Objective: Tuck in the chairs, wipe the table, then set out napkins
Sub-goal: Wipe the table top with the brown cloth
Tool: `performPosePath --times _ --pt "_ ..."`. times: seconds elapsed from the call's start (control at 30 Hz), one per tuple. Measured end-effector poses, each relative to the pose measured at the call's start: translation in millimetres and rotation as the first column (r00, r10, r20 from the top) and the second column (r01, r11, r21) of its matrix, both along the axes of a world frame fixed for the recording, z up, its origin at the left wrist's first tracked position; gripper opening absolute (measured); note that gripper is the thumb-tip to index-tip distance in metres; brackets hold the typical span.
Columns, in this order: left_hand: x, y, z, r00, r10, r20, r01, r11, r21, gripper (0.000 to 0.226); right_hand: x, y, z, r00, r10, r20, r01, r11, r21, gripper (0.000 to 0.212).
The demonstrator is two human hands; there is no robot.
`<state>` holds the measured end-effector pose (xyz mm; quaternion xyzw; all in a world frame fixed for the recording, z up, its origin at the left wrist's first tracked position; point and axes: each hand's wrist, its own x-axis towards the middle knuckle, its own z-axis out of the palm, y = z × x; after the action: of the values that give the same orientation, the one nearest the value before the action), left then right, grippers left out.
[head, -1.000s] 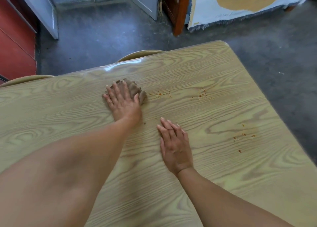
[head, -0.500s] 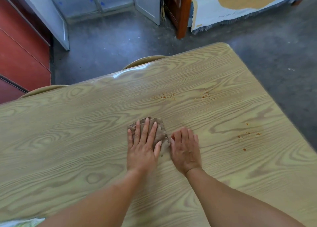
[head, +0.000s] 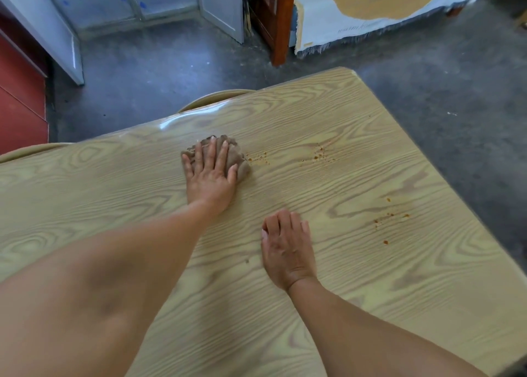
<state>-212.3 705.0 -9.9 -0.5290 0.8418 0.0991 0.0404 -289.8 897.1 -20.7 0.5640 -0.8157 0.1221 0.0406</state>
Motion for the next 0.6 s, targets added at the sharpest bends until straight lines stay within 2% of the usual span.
performPosePath --times 0.2,0.37,0.43,0.5,0.6 --pt "46.6 64.3 -1.0 0.948 -0.316 -0.016 0.312 0.942 -0.121 0.066 1.8 2.5 2.3 0.999 -0.004 0.044 0.004 1.000 0.004 0.020" --pt "80.1 78.7 -2.4 0.888 -0.457 -0.045 0.444 0.879 -0.175 0.063 0.7 1.9 1.0 0.997 -0.007 0.074 0.006 1.000 0.011 0.018" --pt "66.4 57.8 -1.6 0.927 -0.374 -0.029 0.365 0.918 -0.152 0.063 1.7 2.0 0.9 0.998 -0.007 0.065 0.007 1.000 -0.001 0.015" --pt "40.0 30.3 -0.6 0.982 -0.179 -0.054 0.173 0.980 -0.102 0.064 1.5 1.3 1.3 0.999 -0.005 0.054 0.006 1.000 -0.010 0.014" --pt "-7.9 -1.0 1.9 0.998 0.051 -0.044 -0.052 0.999 -0.016 0.063 1.2 1.2 1.6 0.999 -0.004 0.049 0.006 1.000 -0.025 0.014"
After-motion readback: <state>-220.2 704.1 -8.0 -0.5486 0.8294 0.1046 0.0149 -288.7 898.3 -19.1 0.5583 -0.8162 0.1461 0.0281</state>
